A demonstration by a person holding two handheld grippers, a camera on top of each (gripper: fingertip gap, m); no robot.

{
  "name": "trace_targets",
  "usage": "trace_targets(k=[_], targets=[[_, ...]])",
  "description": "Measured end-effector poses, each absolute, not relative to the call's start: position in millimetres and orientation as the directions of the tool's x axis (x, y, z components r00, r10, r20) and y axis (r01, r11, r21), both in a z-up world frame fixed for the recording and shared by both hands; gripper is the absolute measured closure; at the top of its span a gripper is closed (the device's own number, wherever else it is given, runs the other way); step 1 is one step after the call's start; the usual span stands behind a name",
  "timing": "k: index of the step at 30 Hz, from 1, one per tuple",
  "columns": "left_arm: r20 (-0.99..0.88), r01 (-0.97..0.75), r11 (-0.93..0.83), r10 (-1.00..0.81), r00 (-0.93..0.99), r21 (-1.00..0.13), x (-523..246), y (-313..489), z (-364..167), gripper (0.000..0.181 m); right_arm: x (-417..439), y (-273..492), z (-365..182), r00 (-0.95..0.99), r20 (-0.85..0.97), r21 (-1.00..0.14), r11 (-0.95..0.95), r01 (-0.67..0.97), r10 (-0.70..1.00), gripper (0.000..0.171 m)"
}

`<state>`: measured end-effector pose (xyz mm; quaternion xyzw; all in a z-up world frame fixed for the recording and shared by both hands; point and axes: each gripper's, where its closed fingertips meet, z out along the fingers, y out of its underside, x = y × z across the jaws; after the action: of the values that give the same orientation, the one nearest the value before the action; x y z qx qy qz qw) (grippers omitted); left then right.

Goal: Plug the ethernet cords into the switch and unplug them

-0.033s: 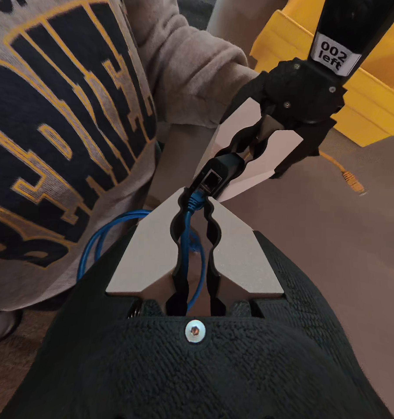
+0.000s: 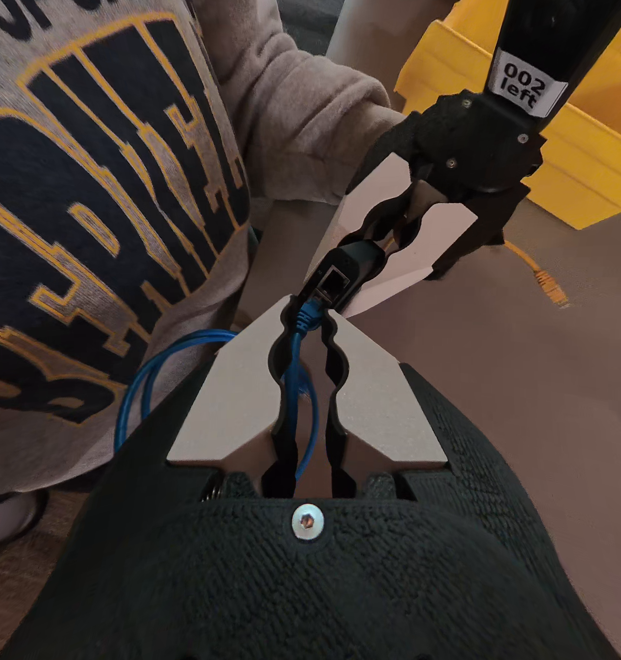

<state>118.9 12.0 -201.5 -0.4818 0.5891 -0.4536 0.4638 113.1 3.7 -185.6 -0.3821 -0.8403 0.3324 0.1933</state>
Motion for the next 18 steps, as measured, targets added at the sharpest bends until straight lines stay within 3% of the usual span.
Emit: trace_targets(k=[18], targets=[[-0.102, -0.161, 0.114, -0.991, -0.082, -0.98, 111.3, 1.9, -197.2, 0.159, 119.3, 1.0, -176.7, -0.626, 0.054, -0.698, 0.477, 0.534, 0.778, 0.16]])
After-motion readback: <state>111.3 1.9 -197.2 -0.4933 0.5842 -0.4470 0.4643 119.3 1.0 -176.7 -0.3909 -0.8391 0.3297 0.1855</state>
